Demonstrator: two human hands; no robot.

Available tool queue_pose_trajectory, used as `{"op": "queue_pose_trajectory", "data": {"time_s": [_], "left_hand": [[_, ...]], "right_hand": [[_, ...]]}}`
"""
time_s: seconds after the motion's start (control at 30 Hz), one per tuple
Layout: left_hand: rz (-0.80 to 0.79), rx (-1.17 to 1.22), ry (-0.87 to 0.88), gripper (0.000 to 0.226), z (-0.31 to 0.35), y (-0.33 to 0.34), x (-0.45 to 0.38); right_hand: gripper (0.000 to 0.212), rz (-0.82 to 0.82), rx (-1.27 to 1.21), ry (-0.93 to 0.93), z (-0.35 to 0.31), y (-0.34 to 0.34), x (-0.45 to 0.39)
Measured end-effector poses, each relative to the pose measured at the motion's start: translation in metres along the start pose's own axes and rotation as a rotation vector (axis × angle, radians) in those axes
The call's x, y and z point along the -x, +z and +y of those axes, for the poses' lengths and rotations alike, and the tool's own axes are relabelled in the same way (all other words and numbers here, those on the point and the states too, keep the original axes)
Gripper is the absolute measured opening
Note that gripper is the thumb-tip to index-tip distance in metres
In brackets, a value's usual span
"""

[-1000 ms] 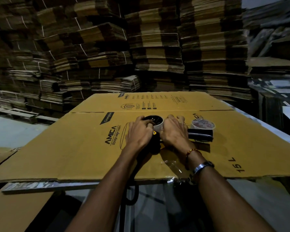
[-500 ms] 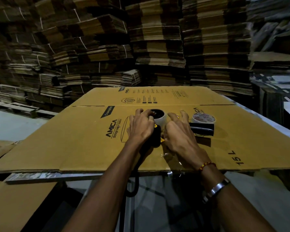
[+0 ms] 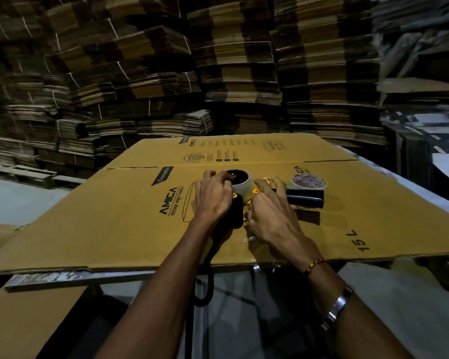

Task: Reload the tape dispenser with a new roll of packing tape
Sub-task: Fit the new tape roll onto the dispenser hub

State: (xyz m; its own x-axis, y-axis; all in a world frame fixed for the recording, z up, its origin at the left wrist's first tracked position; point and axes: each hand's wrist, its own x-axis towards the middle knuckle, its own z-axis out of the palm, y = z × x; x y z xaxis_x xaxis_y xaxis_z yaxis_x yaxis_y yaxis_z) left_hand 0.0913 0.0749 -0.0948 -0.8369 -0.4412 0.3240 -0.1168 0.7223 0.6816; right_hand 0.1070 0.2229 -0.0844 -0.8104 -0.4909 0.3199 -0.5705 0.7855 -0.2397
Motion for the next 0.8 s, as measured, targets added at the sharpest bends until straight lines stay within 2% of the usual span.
{"op": "queue_pose_trajectory", "data": {"time_s": [0.8], "left_hand": [[0.074,0.012,-0.008,0.027,0.001,0.004,0.000]], "right_hand": [[0.018,0.037,-0.100,0.040,0.000,-0.003,0.035]]}}
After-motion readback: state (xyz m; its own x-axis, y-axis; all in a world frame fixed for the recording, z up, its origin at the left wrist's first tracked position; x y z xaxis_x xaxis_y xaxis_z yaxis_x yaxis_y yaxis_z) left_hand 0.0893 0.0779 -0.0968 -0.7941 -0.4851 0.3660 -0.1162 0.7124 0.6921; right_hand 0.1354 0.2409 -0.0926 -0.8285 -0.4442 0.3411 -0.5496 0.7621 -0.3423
